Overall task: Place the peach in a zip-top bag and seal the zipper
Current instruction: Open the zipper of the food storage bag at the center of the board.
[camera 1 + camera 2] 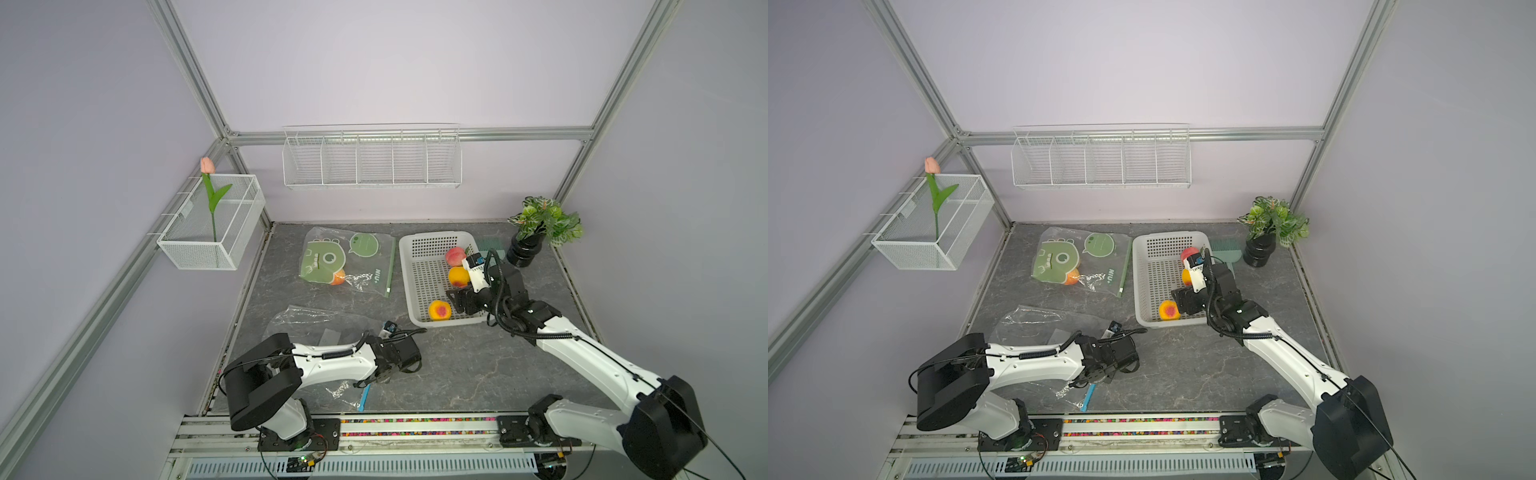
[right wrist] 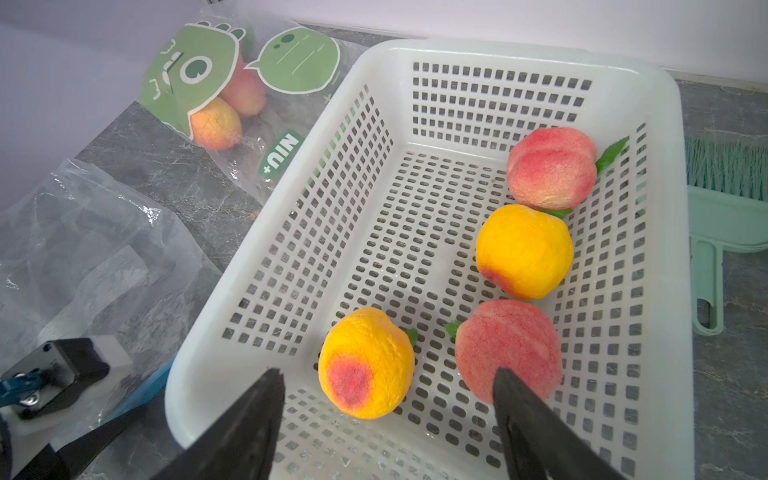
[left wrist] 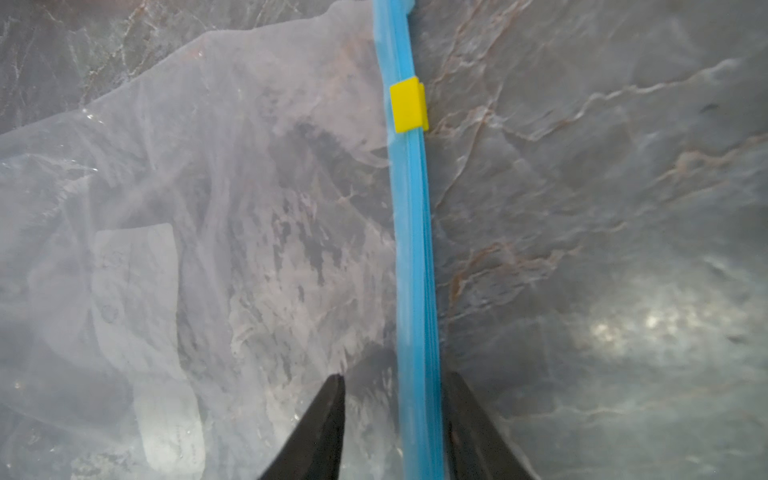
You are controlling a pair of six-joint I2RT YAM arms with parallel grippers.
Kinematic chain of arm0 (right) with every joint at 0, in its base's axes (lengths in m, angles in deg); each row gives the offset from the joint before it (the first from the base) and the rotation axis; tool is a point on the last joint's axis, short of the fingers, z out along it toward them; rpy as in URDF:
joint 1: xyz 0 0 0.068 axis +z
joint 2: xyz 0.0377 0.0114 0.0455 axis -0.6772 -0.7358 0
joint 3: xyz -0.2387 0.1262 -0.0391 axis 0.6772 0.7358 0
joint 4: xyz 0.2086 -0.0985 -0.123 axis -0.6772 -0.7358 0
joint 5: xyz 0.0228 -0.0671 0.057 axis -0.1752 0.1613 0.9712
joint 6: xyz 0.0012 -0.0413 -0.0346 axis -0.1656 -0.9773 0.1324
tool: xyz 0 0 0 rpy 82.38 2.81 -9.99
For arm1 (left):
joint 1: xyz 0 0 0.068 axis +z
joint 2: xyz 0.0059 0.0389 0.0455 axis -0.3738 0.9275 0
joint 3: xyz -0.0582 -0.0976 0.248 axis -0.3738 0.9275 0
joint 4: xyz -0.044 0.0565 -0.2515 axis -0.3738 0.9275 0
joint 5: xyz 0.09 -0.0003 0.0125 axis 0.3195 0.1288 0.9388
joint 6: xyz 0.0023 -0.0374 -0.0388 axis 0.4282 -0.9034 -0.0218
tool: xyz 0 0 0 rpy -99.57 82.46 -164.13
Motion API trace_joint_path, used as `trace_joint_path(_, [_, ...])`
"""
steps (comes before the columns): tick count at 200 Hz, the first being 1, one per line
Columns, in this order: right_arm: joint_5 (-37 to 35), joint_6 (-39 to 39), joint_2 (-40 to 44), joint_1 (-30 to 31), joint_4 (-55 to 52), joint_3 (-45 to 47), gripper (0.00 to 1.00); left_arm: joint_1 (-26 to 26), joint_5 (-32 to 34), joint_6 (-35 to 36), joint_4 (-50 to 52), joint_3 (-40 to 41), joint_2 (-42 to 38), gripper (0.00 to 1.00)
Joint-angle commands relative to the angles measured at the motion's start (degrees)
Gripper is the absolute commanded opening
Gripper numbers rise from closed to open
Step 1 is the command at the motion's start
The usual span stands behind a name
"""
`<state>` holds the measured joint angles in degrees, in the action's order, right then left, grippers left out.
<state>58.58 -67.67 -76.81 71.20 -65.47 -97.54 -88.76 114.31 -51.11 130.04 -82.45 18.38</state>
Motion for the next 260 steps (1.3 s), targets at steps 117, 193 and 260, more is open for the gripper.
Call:
trace_joint_path(117, [0.2, 0.8, -2.8, -0.2, -1.9, -0.8, 0.82, -0.2, 4.1, -2.7, 0.9, -1.8, 1.3, 0.18])
trace_joint_path(193, [0.5, 0.8, -2.9, -0.2, -2.5, -1.5, 0.82, -0.1, 2.7, -2.2, -1.5, -2.2, 1.4, 0.00])
trace_joint_path(260, [7.3, 1.2, -5.1, 2.1, 0.1, -3.7, 0.82, 4.5, 0.4, -4.8, -2.6, -3.7, -14.3, 0.00])
